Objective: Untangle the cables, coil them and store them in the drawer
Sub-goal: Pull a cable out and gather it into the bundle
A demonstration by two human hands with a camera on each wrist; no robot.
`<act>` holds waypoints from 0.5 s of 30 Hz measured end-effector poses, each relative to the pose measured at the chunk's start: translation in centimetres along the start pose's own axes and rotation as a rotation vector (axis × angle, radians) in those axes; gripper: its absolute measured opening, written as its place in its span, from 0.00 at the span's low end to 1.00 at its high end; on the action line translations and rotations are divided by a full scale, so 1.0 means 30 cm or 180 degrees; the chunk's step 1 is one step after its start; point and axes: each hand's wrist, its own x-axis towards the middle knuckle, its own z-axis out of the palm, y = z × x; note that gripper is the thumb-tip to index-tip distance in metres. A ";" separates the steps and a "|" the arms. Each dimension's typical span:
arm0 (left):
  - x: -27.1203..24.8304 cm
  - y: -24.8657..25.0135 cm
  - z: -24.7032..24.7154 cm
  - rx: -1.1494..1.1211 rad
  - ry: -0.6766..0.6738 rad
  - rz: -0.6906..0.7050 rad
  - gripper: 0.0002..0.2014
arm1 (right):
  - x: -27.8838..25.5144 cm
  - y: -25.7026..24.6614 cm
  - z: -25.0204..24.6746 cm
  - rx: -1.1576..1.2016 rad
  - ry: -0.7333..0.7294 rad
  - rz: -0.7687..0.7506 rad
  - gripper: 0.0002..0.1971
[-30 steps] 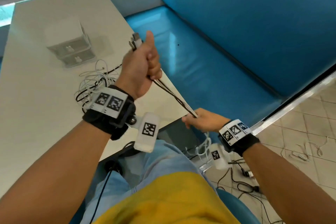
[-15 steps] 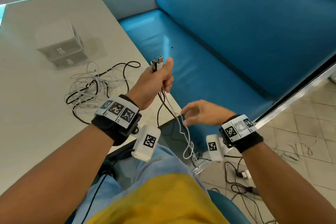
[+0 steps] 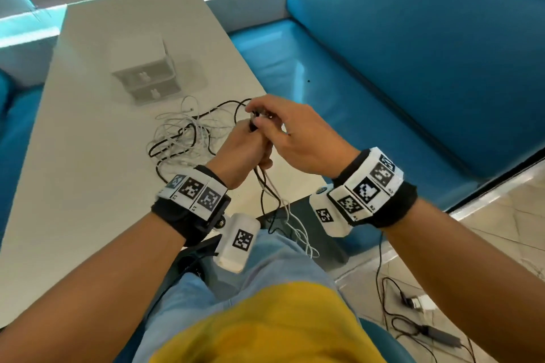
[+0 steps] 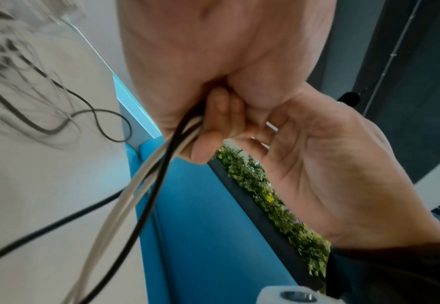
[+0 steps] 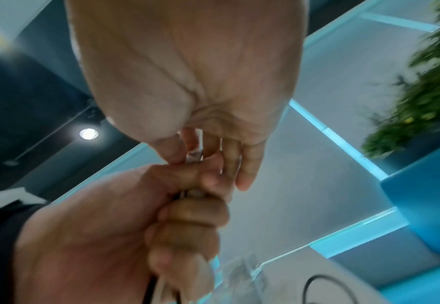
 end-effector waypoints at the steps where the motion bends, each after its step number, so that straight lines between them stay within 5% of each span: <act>1: -0.005 -0.013 -0.031 -0.0014 0.0052 -0.0004 0.10 | 0.016 -0.009 0.028 -0.0109 -0.0095 -0.0041 0.17; 6: -0.071 -0.059 -0.146 -0.0152 0.0321 0.0078 0.02 | 0.085 -0.060 0.169 -0.0338 -0.0470 -0.0576 0.20; 9: -0.102 -0.067 -0.185 -0.0316 0.0470 0.0038 0.04 | 0.115 -0.105 0.227 -0.0094 -0.0321 -0.0669 0.19; 12: -0.100 -0.082 -0.235 -0.0788 0.1088 -0.0326 0.09 | 0.131 -0.127 0.297 0.0736 -0.0232 -0.0259 0.24; 15: -0.103 -0.106 -0.311 -0.1653 0.1796 -0.0553 0.13 | 0.138 -0.106 0.388 0.1689 -0.1205 0.0537 0.22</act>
